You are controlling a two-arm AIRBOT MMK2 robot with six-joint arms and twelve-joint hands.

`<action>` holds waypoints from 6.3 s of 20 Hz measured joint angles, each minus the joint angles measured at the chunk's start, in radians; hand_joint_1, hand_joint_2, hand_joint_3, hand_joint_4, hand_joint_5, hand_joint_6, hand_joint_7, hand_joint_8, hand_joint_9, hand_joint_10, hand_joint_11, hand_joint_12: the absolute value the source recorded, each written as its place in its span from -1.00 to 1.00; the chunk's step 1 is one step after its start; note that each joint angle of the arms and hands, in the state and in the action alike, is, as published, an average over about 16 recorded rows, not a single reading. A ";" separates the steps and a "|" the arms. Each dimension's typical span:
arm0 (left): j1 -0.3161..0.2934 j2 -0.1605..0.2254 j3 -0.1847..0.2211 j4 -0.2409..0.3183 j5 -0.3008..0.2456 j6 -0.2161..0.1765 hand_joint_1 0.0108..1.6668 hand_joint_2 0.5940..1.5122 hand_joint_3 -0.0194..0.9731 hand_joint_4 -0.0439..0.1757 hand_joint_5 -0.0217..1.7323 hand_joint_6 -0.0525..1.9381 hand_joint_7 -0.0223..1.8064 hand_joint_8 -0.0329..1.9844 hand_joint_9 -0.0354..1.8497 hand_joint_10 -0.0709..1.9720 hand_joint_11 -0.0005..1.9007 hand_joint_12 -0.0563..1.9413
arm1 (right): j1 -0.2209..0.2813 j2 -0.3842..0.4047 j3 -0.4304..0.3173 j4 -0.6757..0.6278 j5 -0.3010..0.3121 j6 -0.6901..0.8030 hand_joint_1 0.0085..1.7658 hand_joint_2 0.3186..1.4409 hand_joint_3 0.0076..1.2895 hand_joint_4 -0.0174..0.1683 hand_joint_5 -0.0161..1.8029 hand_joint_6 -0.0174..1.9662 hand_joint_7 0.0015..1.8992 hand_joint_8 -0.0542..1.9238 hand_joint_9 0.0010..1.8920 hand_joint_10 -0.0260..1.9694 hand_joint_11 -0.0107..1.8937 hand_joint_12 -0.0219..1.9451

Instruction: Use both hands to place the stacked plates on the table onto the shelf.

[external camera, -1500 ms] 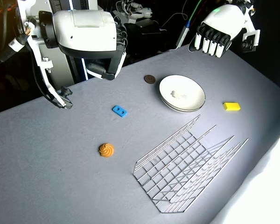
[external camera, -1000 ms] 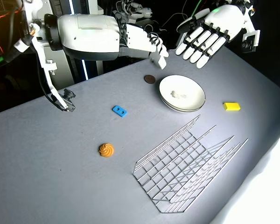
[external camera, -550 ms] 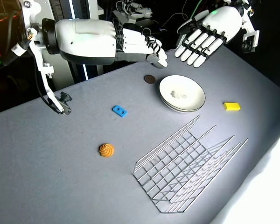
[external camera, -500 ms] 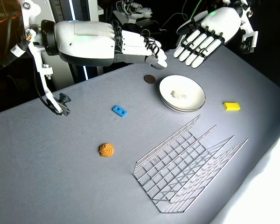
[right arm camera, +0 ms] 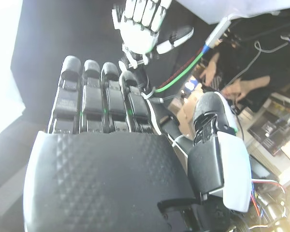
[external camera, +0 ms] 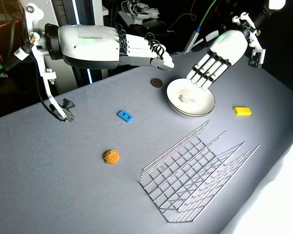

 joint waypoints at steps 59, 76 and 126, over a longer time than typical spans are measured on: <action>0.119 -0.109 -0.060 -0.046 0.194 -0.061 -0.99 0.04 -0.93 -0.63 -0.95 -0.93 -0.96 -0.96 -0.94 -0.93 -0.98 -0.93 | -0.034 -0.119 0.003 0.029 -0.094 -0.265 -0.96 0.63 -0.99 -0.79 -0.86 -0.96 -0.84 -0.93 -0.82 -0.97 -0.97 -0.51; 0.108 -0.107 -0.092 -0.047 0.213 -0.078 -0.99 0.02 -0.93 -0.63 -0.94 -0.93 -0.97 -0.97 -0.96 -0.94 -0.98 -0.94 | -0.021 -0.249 0.045 0.107 -0.219 -0.362 -0.06 0.16 -0.99 -0.79 -0.95 -0.96 -0.95 -0.93 -0.89 -0.97 -0.97 -0.47; 0.059 -0.105 0.046 -0.076 0.149 -0.131 -0.99 0.03 -0.93 -0.62 -0.91 -0.93 -0.92 -0.97 -0.94 -0.92 -0.98 -0.94 | 0.083 -0.786 0.520 0.102 -0.267 -0.393 0.48 0.12 -0.99 -0.89 -0.09 -0.27 0.00 -0.37 0.04 0.07 -0.09 0.16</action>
